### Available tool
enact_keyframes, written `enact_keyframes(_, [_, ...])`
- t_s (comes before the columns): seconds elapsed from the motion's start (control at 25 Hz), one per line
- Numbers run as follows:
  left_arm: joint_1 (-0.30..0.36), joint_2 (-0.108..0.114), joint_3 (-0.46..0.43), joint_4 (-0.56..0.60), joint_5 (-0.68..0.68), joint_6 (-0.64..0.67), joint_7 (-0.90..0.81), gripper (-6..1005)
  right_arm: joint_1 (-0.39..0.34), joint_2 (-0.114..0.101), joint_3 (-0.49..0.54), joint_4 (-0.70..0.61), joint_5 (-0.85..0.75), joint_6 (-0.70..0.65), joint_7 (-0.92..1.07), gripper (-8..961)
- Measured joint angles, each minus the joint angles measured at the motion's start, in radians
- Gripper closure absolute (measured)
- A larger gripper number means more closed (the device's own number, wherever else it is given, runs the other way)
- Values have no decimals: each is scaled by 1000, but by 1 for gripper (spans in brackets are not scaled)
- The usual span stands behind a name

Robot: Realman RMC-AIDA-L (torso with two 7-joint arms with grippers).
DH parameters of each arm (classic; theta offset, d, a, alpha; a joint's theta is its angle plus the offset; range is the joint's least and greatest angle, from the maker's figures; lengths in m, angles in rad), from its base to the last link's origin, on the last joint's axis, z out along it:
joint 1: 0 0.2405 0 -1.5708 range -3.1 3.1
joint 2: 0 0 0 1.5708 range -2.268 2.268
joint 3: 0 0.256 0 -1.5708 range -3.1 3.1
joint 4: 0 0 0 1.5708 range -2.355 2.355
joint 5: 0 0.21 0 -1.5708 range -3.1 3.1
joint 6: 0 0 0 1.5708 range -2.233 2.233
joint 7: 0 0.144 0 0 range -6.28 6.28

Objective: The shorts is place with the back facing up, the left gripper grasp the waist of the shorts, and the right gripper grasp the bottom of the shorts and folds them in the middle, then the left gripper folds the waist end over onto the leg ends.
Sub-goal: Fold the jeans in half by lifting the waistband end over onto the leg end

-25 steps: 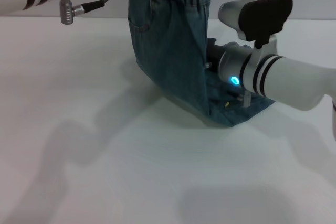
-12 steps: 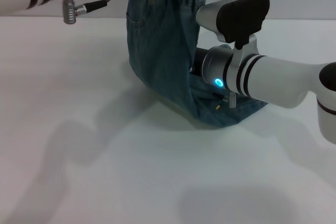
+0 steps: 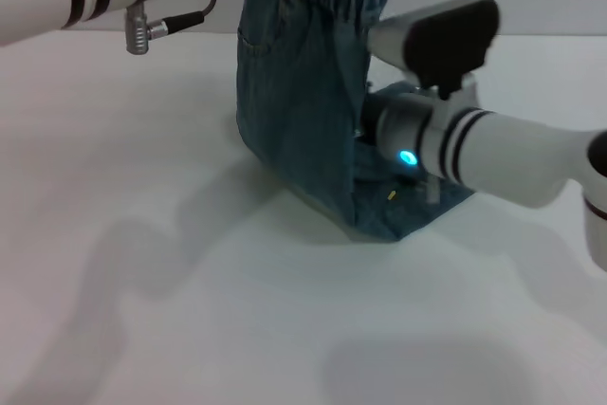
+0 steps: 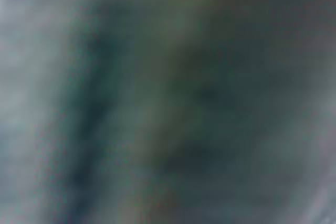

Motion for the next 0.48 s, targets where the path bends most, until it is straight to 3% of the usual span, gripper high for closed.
enact_keyframes(0.48, [-6, 0, 28, 83, -1, 59, 0, 952, -323, -15, 266, 206, -82, 22, -93, 952])
